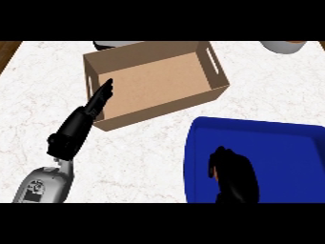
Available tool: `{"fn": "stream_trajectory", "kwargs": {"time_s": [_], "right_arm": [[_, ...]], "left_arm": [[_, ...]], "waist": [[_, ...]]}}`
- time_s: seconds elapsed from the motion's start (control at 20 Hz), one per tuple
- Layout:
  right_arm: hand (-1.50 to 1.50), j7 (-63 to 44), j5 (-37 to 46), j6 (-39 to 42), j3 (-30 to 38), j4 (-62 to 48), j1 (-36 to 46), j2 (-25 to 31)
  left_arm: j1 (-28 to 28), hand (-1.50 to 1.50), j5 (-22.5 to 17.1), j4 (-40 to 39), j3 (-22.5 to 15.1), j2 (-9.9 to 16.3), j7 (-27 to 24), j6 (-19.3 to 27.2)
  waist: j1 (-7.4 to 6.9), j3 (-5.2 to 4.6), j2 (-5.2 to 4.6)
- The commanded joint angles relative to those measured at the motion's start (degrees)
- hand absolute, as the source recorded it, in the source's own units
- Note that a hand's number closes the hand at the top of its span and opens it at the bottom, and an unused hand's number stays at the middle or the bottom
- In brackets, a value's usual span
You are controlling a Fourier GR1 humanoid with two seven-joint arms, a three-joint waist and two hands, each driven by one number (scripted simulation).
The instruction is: Pick the sweet potato from the tray and place it in the cardboard box
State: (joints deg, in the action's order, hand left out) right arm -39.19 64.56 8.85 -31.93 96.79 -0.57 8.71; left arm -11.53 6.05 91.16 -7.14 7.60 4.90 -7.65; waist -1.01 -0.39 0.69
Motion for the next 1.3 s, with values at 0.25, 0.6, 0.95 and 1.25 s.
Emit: {"fn": "stream_trajectory", "kwargs": {"time_s": [0.25, 0.6, 0.95, 1.25], "right_arm": [[1.5, 13.26, 10.16, -4.85, -16.97, -8.27, 19.21, -8.43], [1.5, 5.31, 12.35, -7.1, -24.86, 0.85, 21.64, -8.66], [1.5, 4.81, 11.51, 1.6, -27.39, 21.75, 18.14, -8.69], [1.5, -5.31, 9.03, 1.45, -27.98, 29.27, 22.44, -8.65]], "left_arm": [[-0.42, 0.0, -0.05, -2.63, -1.49, -1.94, 0.06, -0.49], [-2.28, 0.0, 1.46, -3.25, -0.45, -2.49, 2.94, 1.04], [-1.48, 0.0, -0.34, -4.03, 2.28, -0.84, 0.0, -1.15], [-1.72, 0.0, -0.67, -3.87, 2.91, -1.09, 1.21, -1.18]], "waist": [[-0.85, 0.4, -0.94], [0.91, 0.39, -0.57], [1.42, 0.38, -0.55], [1.34, 0.35, -0.43]]}}
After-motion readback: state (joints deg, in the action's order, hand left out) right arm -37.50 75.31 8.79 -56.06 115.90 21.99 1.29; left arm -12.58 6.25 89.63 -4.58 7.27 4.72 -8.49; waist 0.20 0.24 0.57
